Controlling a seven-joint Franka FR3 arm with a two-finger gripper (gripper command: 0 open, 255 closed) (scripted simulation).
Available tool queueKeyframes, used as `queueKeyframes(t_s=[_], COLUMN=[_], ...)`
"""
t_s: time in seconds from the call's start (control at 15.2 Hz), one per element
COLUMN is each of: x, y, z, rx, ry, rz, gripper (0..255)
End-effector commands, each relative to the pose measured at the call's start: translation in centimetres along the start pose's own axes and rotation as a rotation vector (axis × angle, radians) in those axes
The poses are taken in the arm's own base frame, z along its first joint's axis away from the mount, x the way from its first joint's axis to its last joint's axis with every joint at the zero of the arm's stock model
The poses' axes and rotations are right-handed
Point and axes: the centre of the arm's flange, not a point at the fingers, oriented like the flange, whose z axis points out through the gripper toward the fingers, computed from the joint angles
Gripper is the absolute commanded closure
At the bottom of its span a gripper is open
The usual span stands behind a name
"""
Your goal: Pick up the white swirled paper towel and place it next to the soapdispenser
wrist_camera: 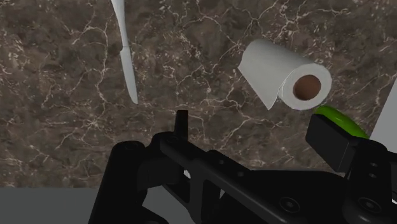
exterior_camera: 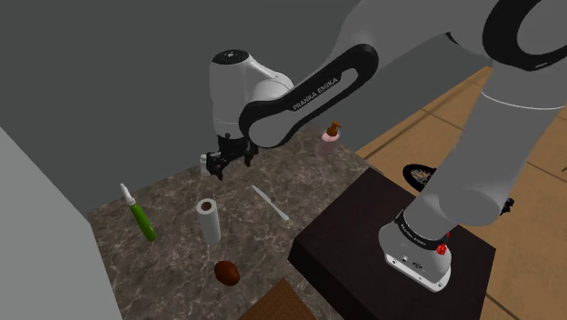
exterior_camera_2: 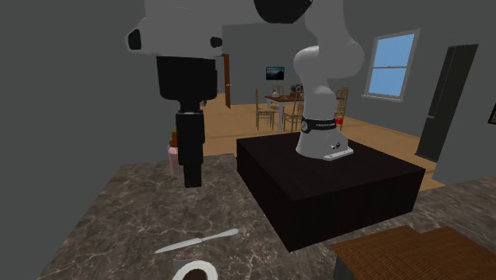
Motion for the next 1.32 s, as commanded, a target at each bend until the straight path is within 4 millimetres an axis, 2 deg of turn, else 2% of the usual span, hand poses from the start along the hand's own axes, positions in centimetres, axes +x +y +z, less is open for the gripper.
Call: queueKeyframes(t_s=[0.0, 0.53, 0.99, 1.25], x=[0.4, 2.4, 2.4, 2.4], y=[-2.0, -9.5, -9.5, -9.5], z=[1.9, 8.8, 12.5, 12.8], rx=[-0.001, -0.007, -0.007, -0.007], ry=[-0.003, -0.016, -0.016, -0.016], rz=[0.000, -0.002, -0.002, -0.002], gripper=[0, 0, 0, 0])
